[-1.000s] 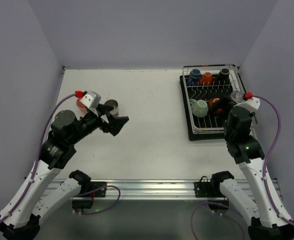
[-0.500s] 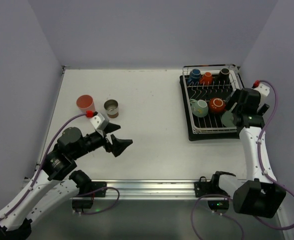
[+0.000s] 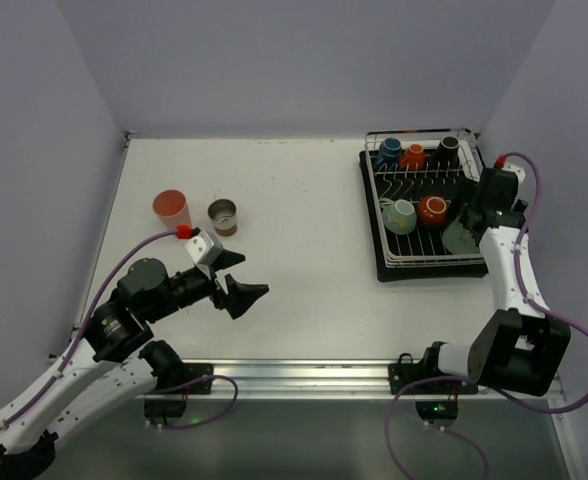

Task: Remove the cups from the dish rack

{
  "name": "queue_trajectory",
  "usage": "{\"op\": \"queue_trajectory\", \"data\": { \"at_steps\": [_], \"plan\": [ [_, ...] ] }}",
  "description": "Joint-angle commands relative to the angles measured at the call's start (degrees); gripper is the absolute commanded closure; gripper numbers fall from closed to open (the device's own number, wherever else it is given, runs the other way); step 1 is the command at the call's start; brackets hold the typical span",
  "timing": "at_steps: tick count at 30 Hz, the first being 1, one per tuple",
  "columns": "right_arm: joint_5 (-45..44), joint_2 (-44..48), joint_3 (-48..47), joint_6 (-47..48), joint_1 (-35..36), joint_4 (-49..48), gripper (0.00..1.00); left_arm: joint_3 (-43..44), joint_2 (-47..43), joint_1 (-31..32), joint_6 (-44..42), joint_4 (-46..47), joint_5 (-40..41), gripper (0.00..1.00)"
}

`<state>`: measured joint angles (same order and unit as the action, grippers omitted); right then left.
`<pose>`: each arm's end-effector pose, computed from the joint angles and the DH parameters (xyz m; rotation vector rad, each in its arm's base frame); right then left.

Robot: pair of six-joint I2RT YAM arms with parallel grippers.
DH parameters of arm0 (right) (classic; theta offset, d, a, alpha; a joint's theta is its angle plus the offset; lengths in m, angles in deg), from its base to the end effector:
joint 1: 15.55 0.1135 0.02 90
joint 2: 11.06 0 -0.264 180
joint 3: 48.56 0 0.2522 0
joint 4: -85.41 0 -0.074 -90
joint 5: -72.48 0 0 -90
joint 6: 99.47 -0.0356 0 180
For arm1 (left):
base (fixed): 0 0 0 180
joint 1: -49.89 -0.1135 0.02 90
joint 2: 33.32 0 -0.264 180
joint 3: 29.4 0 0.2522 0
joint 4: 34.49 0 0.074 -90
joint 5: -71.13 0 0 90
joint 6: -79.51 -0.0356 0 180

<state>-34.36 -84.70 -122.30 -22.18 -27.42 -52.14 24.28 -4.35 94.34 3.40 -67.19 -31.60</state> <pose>0.2696 -0.0672 0.2944 0.6333 2.2043 -0.3314 0.0843 -0.0937 0.3317 0.6397 1.6824 -0.9337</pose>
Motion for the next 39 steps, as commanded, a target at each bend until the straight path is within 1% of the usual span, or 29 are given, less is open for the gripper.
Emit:
{"op": "queue_trajectory", "data": {
  "at_steps": [1, 14, 15, 16, 19, 20, 22, 23, 25, 26, 27, 35, 36, 39],
  "plan": [
    [2.60, -0.97, -2.68, 1.81, -0.60, -0.74, 0.01, 1.21, 0.03, 0.82, -0.88, -0.04, 1.13, 0.00],
    [0.06, -5.37, -2.94, 1.64, -0.60, -0.74, 0.02, 1.39, 0.47, 1.43, -0.88, -0.31, 2.80, 0.00],
    [-0.56, -5.19, -2.94, 1.55, -0.60, -0.83, 0.04, 1.39, 0.47, 1.35, -0.88, -0.31, 2.89, 0.00],
    [-1.17, -4.93, -2.68, 1.55, -0.60, -0.91, 0.12, 1.39, 0.56, 1.43, -0.88, -0.31, 2.89, 0.00],
    [-1.62, -3.61, -2.77, 1.46, -0.60, -0.74, 0.31, 1.39, 0.74, 1.35, -0.88, -0.40, 3.06, 0.00],
    [-1.53, -2.91, -2.94, 1.29, -0.60, -0.74, 0.39, 1.47, 1.00, 1.34, -0.88, -0.40, 3.15, 0.00],
    [-1.44, -2.29, -3.29, 1.11, -0.51, -0.65, 0.47, 1.47, 1.17, 1.34, -0.88, -0.48, 3.33, 0.00],
    [-1.35, -2.03, -3.47, 0.93, -0.51, -0.65, 0.57, 1.47, 1.18, 1.34, -0.88, -0.57, 3.41, 0.00],
    [-1.35, -1.50, -3.82, 0.76, -0.43, -0.12, 0.64, 1.47, 1.26, 1.34, -0.88, -0.66, 3.68, 0.00],
    [-1.70, -1.41, -3.91, 0.32, -0.43, -0.04, 0.72, 1.47, 1.35, 1.26, -0.88, -0.75, 3.85, 0.00],
    [-1.88, -0.98, -4.08, 0.14, -0.34, 0.14, 0.74, 1.47, 1.35, 1.26, -0.88, -0.66, 3.85, 0.00],
    [-2.76, 1.92, -6.81, -1.61, 0.45, 3.30, 0.80, 1.65, 3.02, 1.26, -0.88, -0.66, 3.42, 0.00],
    [-2.76, 2.36, -7.51, -1.79, 0.80, 4.00, 0.82, 1.65, 3.28, 1.17, -0.71, -0.75, 3.24, 0.00],
    [-2.32, 4.30, -8.48, -2.49, 1.16, 4.53, 0.83, 2.09, 4.77, 1.26, -0.44, -0.22, 1.49, 0.00]
  ]
}}
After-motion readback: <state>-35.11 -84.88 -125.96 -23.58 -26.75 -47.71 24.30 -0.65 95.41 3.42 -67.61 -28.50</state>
